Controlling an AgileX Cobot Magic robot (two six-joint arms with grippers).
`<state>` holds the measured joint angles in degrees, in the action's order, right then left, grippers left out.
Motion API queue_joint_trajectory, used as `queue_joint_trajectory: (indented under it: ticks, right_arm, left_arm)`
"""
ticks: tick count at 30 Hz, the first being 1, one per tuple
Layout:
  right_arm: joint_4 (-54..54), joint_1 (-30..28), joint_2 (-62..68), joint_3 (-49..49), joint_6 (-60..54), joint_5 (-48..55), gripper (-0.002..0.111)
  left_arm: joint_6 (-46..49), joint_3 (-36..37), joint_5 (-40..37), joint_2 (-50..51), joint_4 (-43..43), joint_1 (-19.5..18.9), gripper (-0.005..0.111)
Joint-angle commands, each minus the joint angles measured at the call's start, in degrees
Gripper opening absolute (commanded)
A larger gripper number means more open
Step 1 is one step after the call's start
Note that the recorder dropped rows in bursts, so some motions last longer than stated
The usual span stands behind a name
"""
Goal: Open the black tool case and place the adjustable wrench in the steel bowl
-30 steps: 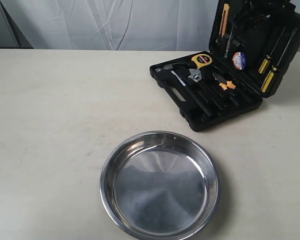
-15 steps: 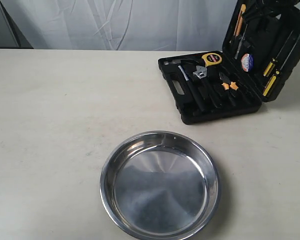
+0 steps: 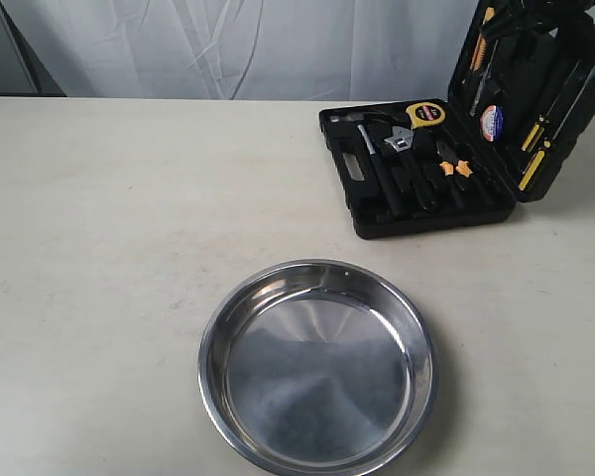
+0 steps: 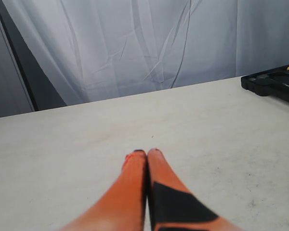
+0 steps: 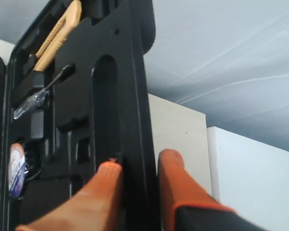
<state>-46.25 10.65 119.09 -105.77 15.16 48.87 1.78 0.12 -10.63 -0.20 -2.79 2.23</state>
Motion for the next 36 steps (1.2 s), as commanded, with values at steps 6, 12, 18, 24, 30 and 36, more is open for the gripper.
queue_joint_trajectory:
  ticks: [6,12,18,24,30,36]
  right_arm:
    - [-1.9,-0.4,-1.3,-0.2,1.5,-0.1,0.066]
    - [-2.2,-0.4,-1.8,-0.2,3.7,0.3,0.066]
    - [25.1,-0.4,-1.3,-0.2,-7.4,-5.9,0.032]
    - [44.1,0.3,5.7,-0.2,-21.2,-10.1,0.003]
    - [63.1,2.0,10.4,-0.2,-45.9,-8.2,0.003]
    - [66.4,1.8,9.6,-0.2,-55.8,6.1,0.003]
  left_arm:
    - [-0.1,-0.1,0.3,0.2,0.1,0.2,0.0]
    - [-0.1,-0.1,0.3,0.2,0.1,0.2,0.0]
    - [-0.1,-0.1,0.3,0.2,0.1,0.2,0.0]
    - [-0.1,-0.1,0.3,0.2,0.1,0.2,0.0]
    - [-0.1,-0.1,0.4,0.2,0.1,0.2,0.0]
    - [-0.1,-0.1,0.4,0.2,0.1,0.2,0.0]
